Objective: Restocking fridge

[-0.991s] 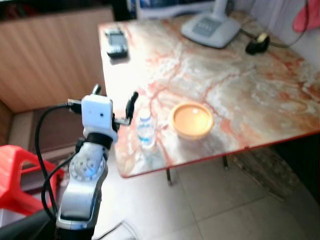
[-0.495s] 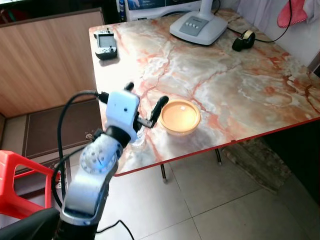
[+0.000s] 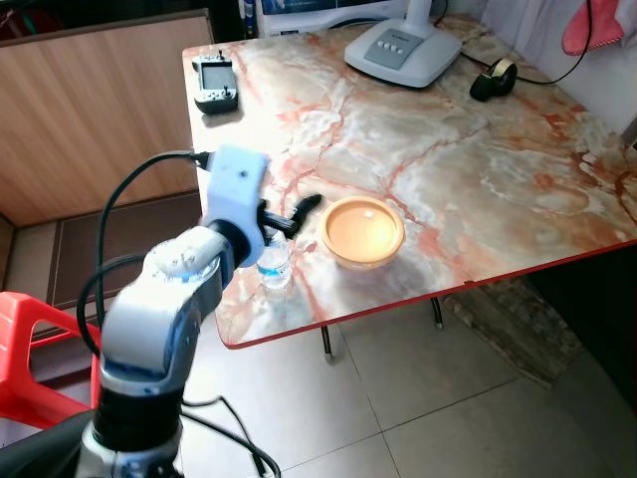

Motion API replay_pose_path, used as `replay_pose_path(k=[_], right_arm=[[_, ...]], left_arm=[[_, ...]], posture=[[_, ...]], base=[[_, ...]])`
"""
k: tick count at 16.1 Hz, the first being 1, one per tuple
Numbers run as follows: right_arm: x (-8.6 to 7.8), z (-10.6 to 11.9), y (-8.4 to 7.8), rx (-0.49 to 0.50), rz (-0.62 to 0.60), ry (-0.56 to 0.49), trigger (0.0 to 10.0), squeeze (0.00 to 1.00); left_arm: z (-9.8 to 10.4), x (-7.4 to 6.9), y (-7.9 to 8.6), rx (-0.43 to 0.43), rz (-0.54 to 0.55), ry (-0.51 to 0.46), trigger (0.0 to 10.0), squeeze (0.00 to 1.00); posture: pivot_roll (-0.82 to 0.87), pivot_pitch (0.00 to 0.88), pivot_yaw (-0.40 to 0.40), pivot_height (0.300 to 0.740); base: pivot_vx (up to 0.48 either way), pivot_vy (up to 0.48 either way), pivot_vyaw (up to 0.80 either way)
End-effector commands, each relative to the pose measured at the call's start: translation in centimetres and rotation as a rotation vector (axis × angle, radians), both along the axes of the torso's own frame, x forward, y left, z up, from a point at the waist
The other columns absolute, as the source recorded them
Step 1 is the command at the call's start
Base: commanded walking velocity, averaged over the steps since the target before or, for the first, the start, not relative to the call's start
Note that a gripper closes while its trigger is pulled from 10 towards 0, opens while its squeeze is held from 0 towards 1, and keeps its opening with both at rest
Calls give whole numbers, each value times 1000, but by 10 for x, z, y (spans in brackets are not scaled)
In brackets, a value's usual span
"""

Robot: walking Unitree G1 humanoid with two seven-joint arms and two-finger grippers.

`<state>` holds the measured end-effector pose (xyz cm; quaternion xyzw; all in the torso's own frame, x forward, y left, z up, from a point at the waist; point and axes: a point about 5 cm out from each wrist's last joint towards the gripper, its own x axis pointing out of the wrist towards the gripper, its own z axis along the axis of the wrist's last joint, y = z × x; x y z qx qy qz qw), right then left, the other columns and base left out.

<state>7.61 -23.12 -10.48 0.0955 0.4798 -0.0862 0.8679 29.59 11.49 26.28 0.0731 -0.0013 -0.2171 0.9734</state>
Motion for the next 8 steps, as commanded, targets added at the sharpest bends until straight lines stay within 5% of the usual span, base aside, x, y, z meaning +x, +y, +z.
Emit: replay_pose_path(k=[1,8], right_arm=[[-10,-3,1,6,-3,38,10000,0],[-8,-2,0,4,4,38,10000,0]], left_arm=[[6,-4,-3,39,-31,4,10000,0],[6,3,6,138,12,144,10000,0]], posture=[[232,174,-13,740],[237,178,-18,740]], base=[[0,0,0],[0,0,0]])
